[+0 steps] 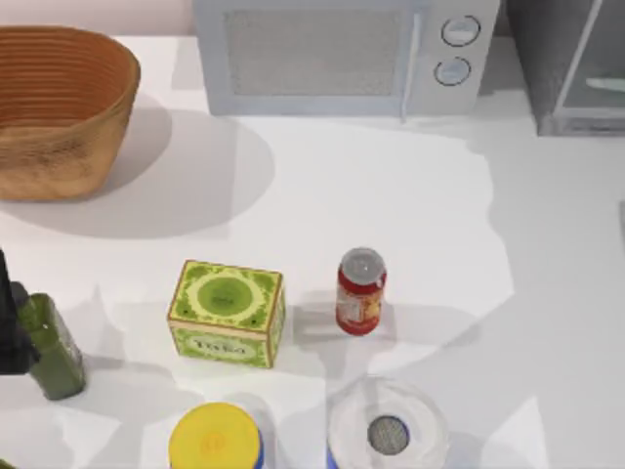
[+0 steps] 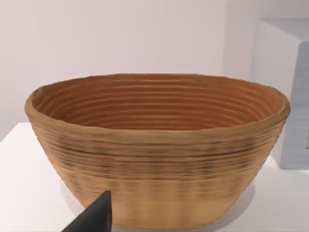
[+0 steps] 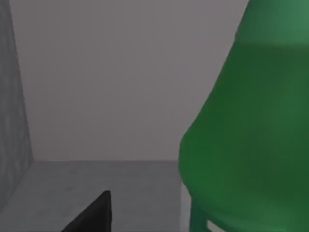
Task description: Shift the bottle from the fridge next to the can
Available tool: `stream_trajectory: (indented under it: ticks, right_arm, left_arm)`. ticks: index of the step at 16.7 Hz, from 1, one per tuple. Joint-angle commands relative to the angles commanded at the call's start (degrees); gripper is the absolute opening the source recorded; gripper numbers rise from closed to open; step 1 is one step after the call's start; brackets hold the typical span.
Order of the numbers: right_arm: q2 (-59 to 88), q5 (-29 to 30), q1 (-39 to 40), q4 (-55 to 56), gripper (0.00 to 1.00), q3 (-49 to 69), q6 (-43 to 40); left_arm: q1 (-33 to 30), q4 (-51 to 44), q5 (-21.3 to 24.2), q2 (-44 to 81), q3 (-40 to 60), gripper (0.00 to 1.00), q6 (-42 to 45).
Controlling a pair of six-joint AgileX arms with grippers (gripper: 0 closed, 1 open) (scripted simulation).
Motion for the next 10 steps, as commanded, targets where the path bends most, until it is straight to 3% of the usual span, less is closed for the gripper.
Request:
stream_trajectory:
  ticks: [5, 10]
  right_arm:
    - [0.7, 0.1, 0.1, -0.8, 1.00, 1.5, 0.0]
    - [0.7, 0.1, 0.1, -0.8, 0.62, 1.5, 0.0]
  left_arm:
    - [0.0, 0.0, 0.0, 0.0, 0.0, 1.00, 0.0]
    - [0.0, 0.0, 0.0, 0.0, 0.0, 1.00, 0.0]
